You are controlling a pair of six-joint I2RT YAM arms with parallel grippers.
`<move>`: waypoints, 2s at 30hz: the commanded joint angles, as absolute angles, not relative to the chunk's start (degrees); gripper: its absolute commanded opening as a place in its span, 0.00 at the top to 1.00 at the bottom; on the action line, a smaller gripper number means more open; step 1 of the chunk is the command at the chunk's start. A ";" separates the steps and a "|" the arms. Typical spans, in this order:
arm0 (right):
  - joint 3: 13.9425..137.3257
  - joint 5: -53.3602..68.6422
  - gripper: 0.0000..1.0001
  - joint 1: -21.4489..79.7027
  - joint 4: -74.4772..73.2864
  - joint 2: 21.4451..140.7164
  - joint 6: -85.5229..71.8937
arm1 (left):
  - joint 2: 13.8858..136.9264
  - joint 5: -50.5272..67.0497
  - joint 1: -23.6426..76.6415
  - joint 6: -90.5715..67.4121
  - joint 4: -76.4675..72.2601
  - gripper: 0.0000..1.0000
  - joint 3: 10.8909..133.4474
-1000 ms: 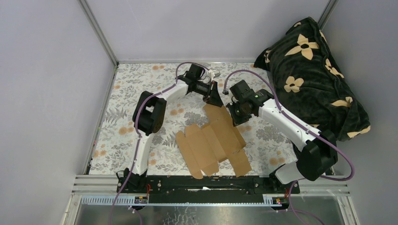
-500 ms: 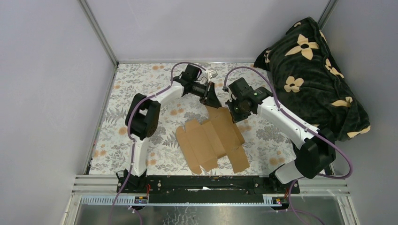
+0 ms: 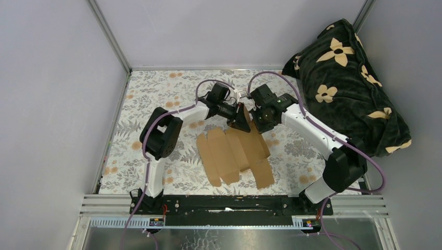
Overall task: Fold the paper box
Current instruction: Fold the paper box at the center of the board.
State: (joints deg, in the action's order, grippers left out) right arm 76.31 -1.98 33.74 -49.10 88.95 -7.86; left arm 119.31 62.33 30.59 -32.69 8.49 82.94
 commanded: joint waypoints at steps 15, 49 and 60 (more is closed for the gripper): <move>82.05 -24.28 1.00 38.66 -57.17 90.35 -9.62 | 108.58 56.97 19.25 -36.85 -4.42 0.67 75.78; 79.84 -41.40 1.00 51.39 -59.29 95.37 -13.45 | 141.00 55.11 20.24 -38.08 2.57 0.65 109.29; 81.13 -40.55 1.00 51.58 -58.42 97.18 -13.50 | 140.67 59.33 22.51 -36.72 1.90 0.69 106.92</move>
